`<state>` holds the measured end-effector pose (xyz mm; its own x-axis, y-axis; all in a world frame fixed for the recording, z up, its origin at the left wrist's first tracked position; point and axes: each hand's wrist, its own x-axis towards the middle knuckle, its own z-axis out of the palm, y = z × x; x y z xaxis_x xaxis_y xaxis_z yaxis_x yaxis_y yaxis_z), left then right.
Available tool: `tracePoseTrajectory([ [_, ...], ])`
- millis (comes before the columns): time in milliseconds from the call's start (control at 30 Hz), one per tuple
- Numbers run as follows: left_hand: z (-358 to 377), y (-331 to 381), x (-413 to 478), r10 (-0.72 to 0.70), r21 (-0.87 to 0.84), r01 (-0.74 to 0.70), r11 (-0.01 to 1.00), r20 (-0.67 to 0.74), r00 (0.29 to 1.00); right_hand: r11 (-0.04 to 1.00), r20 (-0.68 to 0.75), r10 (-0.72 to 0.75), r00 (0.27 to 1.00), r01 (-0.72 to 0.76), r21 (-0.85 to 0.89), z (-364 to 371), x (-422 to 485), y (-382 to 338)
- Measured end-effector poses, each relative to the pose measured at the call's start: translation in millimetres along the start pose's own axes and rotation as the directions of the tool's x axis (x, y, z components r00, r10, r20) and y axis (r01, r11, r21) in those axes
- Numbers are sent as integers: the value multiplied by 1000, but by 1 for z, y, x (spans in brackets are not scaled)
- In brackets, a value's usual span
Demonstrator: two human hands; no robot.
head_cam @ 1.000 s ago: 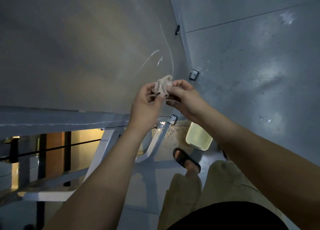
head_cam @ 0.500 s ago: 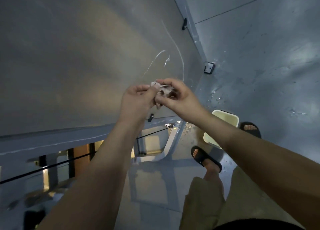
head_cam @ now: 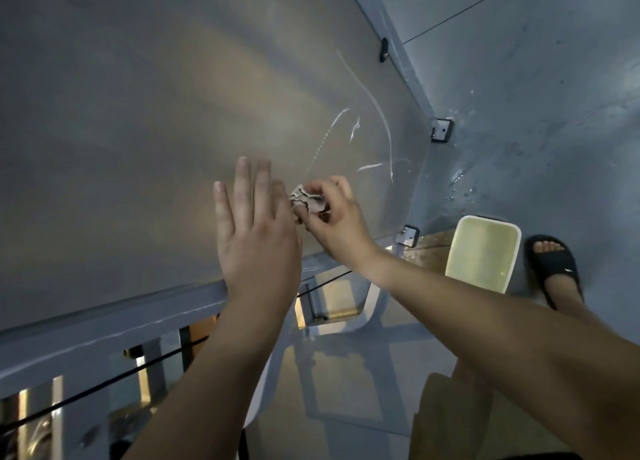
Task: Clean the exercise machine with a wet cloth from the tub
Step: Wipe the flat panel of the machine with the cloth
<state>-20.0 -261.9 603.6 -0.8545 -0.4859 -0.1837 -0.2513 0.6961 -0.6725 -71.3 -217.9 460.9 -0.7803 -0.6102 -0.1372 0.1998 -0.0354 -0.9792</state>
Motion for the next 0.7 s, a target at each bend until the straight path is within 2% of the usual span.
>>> tracePoseTrajectory([
  [67, 8, -2, -2, -6, 84, 3, 996, 28, 1000, 996, -9, -78, 997, 77, -53, 5, 10, 4],
  [133, 14, -5, -3, -20, 95, 18, 995, 26, 999, 987, -69, -136, 988, 129, -100, 0, 33, 9],
  [167, 17, -7, -3, -23, 91, 22, 996, 15, 1000, 989, -152, -118, 981, 103, -107, -4, 47, 11],
  [233, 19, -7, -4, -12, 108, 11, 994, 11, 1000, 999, -346, 9, 938, -25, -43, -12, 73, 10],
  [300, 21, -5, -4, -2, 121, 0, 993, 17, 1000, 994, -418, 111, 902, -110, 27, -6, 83, 8],
  [367, 20, -5, -3, -4, 120, 1, 993, 28, 1000, 994, -386, 79, 919, -100, -35, 10, 61, 5],
  [433, 20, -5, -2, -12, 132, 9, 991, 23, 1000, 993, -244, -66, 968, 41, -106, 22, 26, 3],
  [500, 21, -6, -2, -10, 141, 7, 990, 21, 1000, 969, -169, -192, 967, 160, -186, 16, 21, 6],
  [533, 21, -5, -2, -9, 142, 5, 990, 25, 1000, 970, -216, -182, 959, 139, -199, 10, 38, 9],
  [567, 21, -5, -1, -9, 136, 5, 991, 30, 1000, 984, -286, -111, 952, 65, -165, 3, 59, 7],
  [633, 19, -3, 0, -17, 113, 13, 994, 39, 999, 993, -451, 67, 890, -104, -57, -12, 104, 2],
  [667, 19, -2, 0, -23, 99, 19, 995, 39, 999, 987, -486, 135, 863, -159, -7, -16, 116, 3],
  [700, 18, 0, 1, -24, 84, 20, 996, 40, 999, 985, -501, 132, 855, -168, -29, -14, 114, 0],
])
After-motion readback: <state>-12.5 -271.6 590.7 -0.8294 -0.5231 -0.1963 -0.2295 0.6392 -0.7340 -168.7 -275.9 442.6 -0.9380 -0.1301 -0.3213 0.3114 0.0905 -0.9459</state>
